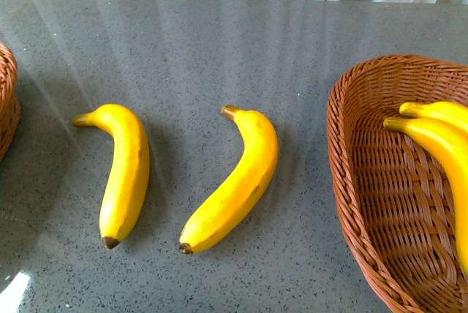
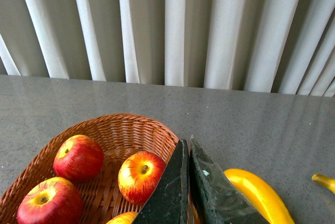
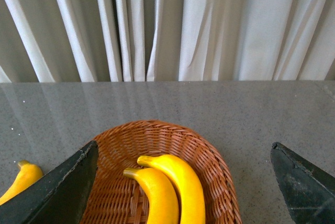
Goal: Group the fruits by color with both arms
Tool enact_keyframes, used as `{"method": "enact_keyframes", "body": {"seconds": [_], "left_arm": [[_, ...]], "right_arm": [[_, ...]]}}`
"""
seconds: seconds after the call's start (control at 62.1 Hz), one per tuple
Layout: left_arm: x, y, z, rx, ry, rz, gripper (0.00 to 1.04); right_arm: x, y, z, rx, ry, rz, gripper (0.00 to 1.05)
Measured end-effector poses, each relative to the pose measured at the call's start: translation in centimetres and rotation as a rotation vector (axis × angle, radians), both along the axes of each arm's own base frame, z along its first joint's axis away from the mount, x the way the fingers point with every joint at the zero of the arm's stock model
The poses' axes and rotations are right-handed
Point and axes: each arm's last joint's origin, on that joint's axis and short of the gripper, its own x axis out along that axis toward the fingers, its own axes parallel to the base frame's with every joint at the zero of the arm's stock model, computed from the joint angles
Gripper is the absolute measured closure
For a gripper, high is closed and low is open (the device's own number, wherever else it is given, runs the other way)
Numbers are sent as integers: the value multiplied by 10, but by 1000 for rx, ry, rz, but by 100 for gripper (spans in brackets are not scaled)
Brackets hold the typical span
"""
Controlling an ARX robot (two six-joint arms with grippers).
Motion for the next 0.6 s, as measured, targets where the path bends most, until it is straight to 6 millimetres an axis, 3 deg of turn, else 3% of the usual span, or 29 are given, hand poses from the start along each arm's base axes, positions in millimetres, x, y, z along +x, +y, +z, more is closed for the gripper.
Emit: {"method": "enact_keyframes", "body": {"seconds": [0.274, 0.435, 0.5, 0.564, 0.596], "left_arm": [[0, 0, 0, 0, 0, 0, 49], [0, 0, 0, 0, 0, 0, 8], [0, 0, 0, 2, 0, 0, 10], [0, 0, 0, 2, 0, 0, 9], [0, 0, 0, 3, 0, -2, 9]], "right_arm": [[0, 0, 0, 0, 0, 0, 9], [0, 0, 0, 0, 0, 0, 9], [1, 0, -1, -21, 64, 57, 9], [6, -2, 0, 38, 331, 399, 9], [13, -1, 1, 88, 367, 531, 9]]}}
